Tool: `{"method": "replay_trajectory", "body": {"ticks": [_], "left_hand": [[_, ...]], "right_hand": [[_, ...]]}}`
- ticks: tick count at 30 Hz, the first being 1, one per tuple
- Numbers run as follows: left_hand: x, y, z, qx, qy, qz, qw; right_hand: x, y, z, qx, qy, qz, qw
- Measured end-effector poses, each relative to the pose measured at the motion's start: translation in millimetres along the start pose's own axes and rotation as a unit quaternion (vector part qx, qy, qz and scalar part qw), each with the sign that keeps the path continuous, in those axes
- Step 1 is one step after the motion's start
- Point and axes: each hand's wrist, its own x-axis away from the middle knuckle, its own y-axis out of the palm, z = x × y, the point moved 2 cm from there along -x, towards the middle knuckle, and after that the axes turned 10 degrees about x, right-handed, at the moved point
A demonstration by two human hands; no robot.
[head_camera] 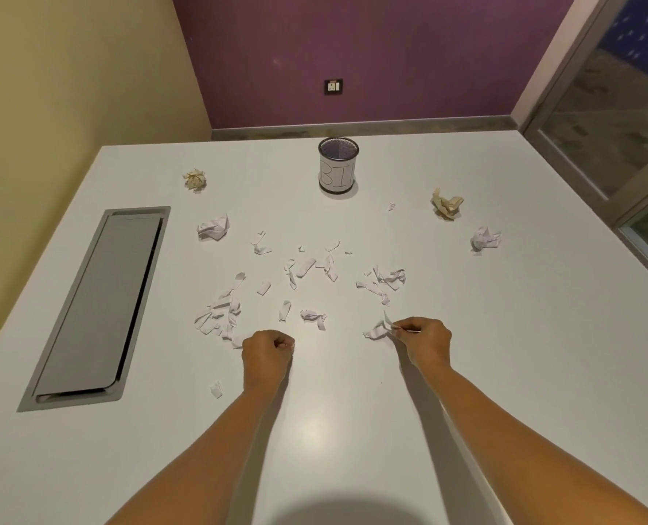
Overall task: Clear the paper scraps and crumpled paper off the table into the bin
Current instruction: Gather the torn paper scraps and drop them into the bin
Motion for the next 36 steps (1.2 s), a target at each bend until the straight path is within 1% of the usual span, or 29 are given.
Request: {"method": "replay_trajectory", "body": {"ticks": [3, 5, 9, 12, 14, 18, 21, 25, 29, 32, 36], "left_hand": [[-6, 3, 10, 0.043, -0.022, 0.02, 0.999], [-15, 5, 23, 0.059, -0.019, 0.035, 0.997], [-37, 14, 54, 0.078, 0.011, 0.047, 0.996], [-57, 23, 77, 0.092, 0.026, 0.047, 0.994], [-71, 29, 90, 0.102, 0.028, 0.047, 0.993], [-107, 41, 115, 0.126, 0.014, 0.05, 0.991], [-138, 50, 138, 0.16, 0.003, 0.062, 0.985], [-183, 58, 172, 0.193, 0.021, 0.068, 0.979], [-227, 64, 205, 0.215, 0.041, 0.086, 0.972], [-251, 72, 225, 0.226, 0.041, 0.077, 0.97], [-275, 83, 241, 0.222, 0.049, 0.062, 0.972]], "right_hand": [[-10, -1, -7, -0.007, -0.008, -0.015, 1.0], [-17, -1, -13, -0.005, -0.022, -0.024, 0.999], [-28, 2, -23, 0.118, -0.107, -0.09, 0.983], [-41, 1, -29, 0.115, -0.128, -0.089, 0.981], [-51, -1, -38, 0.093, -0.122, -0.093, 0.984], [-75, -1, -67, -0.032, -0.095, -0.105, 0.989], [-100, 3, -99, -0.127, -0.072, -0.11, 0.983], [-143, 8, -151, -0.196, -0.076, -0.101, 0.972], [-187, 8, -202, -0.22, -0.093, -0.073, 0.968], [-215, 11, -231, -0.22, -0.098, -0.051, 0.969], [-246, 18, -251, -0.174, -0.102, -0.016, 0.979]]}}
